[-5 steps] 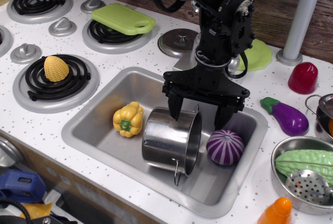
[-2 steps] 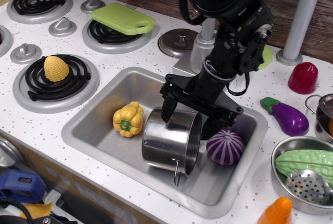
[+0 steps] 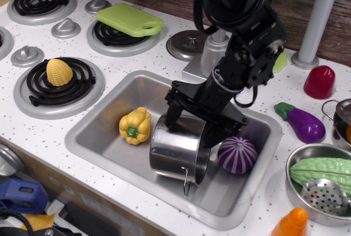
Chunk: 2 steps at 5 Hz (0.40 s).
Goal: Flip pot upright in sink
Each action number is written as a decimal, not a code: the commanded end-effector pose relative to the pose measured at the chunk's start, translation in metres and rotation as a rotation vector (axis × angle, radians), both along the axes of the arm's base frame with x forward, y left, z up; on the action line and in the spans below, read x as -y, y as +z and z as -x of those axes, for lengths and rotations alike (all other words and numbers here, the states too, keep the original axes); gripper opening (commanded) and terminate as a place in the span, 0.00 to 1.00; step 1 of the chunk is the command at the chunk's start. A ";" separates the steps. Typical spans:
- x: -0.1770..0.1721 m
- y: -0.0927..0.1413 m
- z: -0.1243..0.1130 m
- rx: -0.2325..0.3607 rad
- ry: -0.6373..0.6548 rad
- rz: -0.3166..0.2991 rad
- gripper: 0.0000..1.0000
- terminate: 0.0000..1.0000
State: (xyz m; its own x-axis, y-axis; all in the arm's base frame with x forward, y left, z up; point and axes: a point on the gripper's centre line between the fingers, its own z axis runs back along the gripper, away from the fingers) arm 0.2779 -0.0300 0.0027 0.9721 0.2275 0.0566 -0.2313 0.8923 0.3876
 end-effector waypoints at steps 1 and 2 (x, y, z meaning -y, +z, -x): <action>-0.002 0.001 -0.002 0.034 -0.032 -0.070 1.00 0.00; -0.006 0.001 -0.002 0.037 -0.036 -0.079 1.00 0.00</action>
